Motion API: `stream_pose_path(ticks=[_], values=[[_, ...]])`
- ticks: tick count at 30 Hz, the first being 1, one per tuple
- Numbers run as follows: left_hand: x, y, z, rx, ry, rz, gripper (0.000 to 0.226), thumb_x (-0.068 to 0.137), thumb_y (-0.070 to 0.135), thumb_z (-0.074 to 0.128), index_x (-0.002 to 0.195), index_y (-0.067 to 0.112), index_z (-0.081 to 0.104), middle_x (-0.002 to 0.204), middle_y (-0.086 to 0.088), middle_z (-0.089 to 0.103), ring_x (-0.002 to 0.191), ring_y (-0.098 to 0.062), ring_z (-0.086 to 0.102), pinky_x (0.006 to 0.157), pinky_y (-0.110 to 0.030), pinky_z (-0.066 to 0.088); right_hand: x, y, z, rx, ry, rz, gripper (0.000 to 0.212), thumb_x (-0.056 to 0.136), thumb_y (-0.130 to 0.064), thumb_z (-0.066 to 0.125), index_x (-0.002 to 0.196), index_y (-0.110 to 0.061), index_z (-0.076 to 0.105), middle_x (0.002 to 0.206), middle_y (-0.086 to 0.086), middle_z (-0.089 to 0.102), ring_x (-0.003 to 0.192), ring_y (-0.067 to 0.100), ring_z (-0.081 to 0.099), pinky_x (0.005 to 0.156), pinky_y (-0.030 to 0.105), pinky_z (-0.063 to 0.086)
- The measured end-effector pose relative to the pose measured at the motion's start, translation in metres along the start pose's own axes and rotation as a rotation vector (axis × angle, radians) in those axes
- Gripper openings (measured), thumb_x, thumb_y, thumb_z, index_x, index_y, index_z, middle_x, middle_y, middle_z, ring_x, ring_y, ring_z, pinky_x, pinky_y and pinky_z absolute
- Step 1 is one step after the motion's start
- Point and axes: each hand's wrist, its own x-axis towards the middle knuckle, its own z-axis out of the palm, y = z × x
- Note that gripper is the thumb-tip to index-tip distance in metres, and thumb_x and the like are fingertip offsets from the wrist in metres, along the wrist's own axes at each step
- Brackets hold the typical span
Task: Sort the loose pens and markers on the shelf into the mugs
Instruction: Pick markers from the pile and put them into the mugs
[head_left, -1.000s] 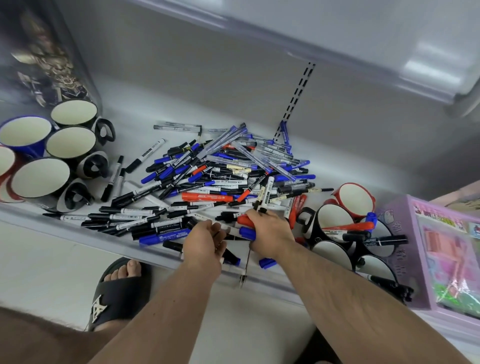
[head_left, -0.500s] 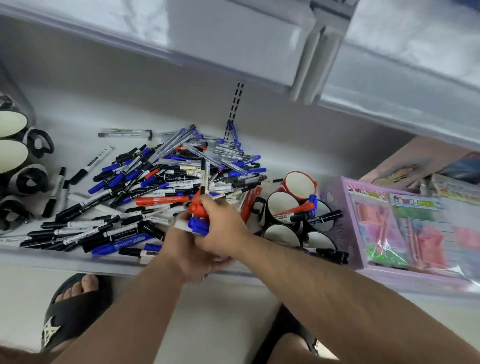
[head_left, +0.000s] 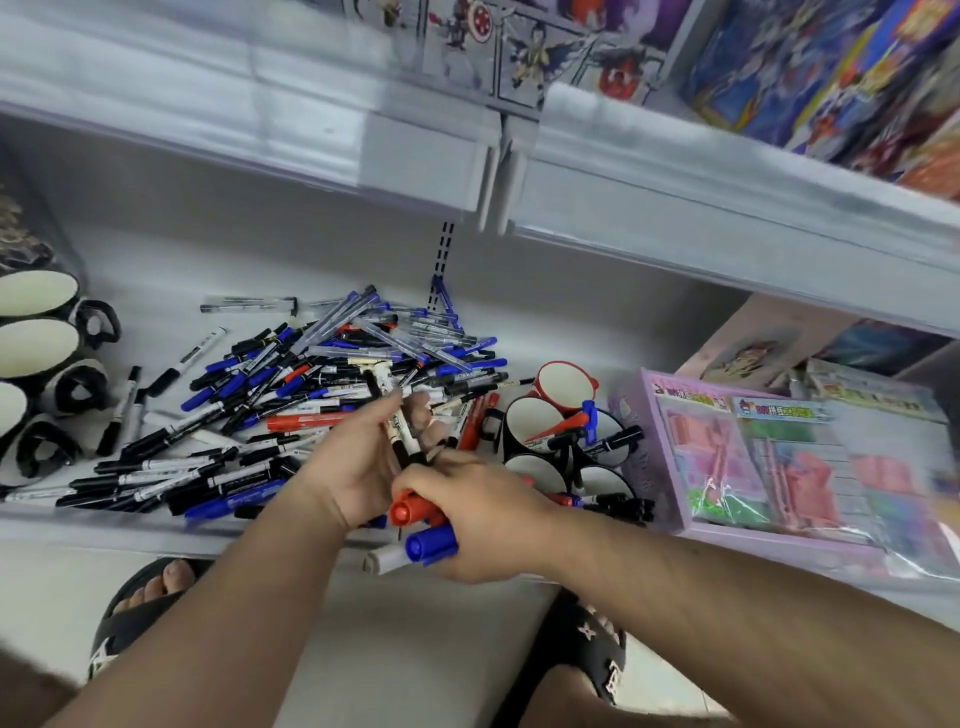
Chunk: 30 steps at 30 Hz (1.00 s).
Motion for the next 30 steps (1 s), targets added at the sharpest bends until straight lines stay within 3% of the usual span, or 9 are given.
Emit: stream_pose_path(ticks=[3, 7, 12, 16, 20, 24, 26, 28, 30], values=[[-0.007, -0.005, 0.012, -0.039, 0.003, 0.023, 0.023, 0.103, 0.032, 0.043, 0.093, 0.015, 0.056, 0.061, 0.006, 0.044, 0.051, -0.010, 0.046, 0.064, -0.024, 0.046, -0.011, -0.001, -0.010, -0.036, 0.058, -0.054, 0.055, 0.071, -0.032, 0.077, 0.116, -0.025, 0.046, 0.102, 0.003, 0.062, 0.103, 0.023, 0.050, 0.082, 0.033, 0.043], [-0.012, -0.008, 0.025, -0.147, -0.022, 0.087, 0.028, 0.104, 0.036, 0.040, 0.088, 0.017, 0.053, 0.059, 0.008, 0.041, 0.048, -0.009, 0.040, 0.061, -0.028, 0.046, -0.024, 0.000, -0.019, -0.065, 0.164, -0.125, 0.058, 0.065, -0.035, 0.070, 0.114, -0.029, 0.042, 0.093, -0.001, 0.063, 0.090, 0.021, 0.053, 0.078, 0.030, 0.045], [-0.017, 0.007, 0.020, -0.323, 0.038, 0.253, 0.030, 0.104, 0.038, 0.039, 0.085, 0.018, 0.052, 0.059, 0.009, 0.041, 0.046, -0.006, 0.037, 0.062, -0.027, 0.048, -0.043, 0.006, -0.029, -0.153, 0.301, -0.178, 0.068, 0.061, -0.037, 0.080, 0.119, -0.029, 0.045, 0.096, -0.004, 0.067, 0.093, 0.018, 0.057, 0.080, 0.032, 0.050], [-0.029, 0.006, 0.024, -0.134, -0.113, 0.266, 0.022, 0.103, 0.030, 0.043, 0.096, 0.017, 0.059, 0.067, 0.005, 0.050, 0.050, -0.008, 0.045, 0.060, -0.032, 0.054, -0.056, 0.015, -0.047, -0.263, 0.517, -0.281, 0.048, 0.069, -0.043, 0.066, 0.108, -0.021, 0.048, 0.094, -0.001, 0.064, 0.092, 0.018, 0.054, 0.078, 0.033, 0.046], [-0.044, -0.008, 0.041, 0.091, -0.240, 0.201, 0.026, 0.089, 0.020, 0.051, 0.110, 0.012, 0.065, 0.083, -0.005, 0.069, 0.065, -0.018, 0.065, 0.059, -0.037, 0.059, -0.058, 0.018, -0.059, -0.336, 0.654, -0.383, 0.034, 0.077, -0.030, 0.064, 0.106, -0.018, 0.050, 0.095, 0.000, 0.063, 0.095, 0.022, 0.056, 0.081, 0.034, 0.042], [-0.045, -0.023, 0.046, 0.198, -0.242, -0.009, 0.027, 0.086, 0.033, 0.058, 0.102, 0.013, 0.065, 0.071, -0.003, 0.062, 0.049, -0.011, 0.051, 0.042, -0.019, 0.036, -0.050, 0.006, -0.056, -0.378, 0.692, -0.499, 0.019, 0.090, -0.025, 0.064, 0.102, -0.017, 0.052, 0.095, 0.002, 0.070, 0.095, 0.025, 0.060, 0.077, 0.035, 0.045], [-0.047, -0.028, 0.050, 0.222, -0.255, -0.158, 0.039, 0.084, 0.053, 0.064, 0.097, 0.016, 0.067, 0.071, -0.001, 0.056, 0.060, -0.012, 0.055, 0.060, -0.024, 0.048, -0.045, 0.001, -0.051, -0.373, 0.666, -0.529, 0.026, 0.087, -0.027, 0.072, 0.101, -0.019, 0.052, 0.094, 0.003, 0.070, 0.095, 0.028, 0.063, 0.076, 0.037, 0.047], [-0.051, -0.031, 0.052, 0.195, -0.254, -0.226, 0.053, 0.079, 0.065, 0.064, 0.095, 0.015, 0.073, 0.082, -0.005, 0.060, 0.084, -0.018, 0.059, 0.102, -0.033, 0.044, -0.042, 0.002, -0.048, -0.376, 0.606, -0.528, 0.037, 0.080, -0.024, 0.079, 0.103, -0.020, 0.051, 0.097, 0.003, 0.068, 0.096, 0.029, 0.062, 0.076, 0.040, 0.047], [-0.058, -0.030, 0.055, 0.182, -0.268, -0.229, 0.055, 0.077, 0.066, 0.064, 0.093, 0.015, 0.076, 0.087, -0.005, 0.061, 0.092, -0.018, 0.060, 0.109, -0.034, 0.038, -0.041, 0.004, -0.046, -0.389, 0.537, -0.512, 0.045, 0.074, -0.024, 0.082, 0.106, -0.022, 0.051, 0.100, 0.003, 0.066, 0.099, 0.028, 0.059, 0.078, 0.041, 0.046]])
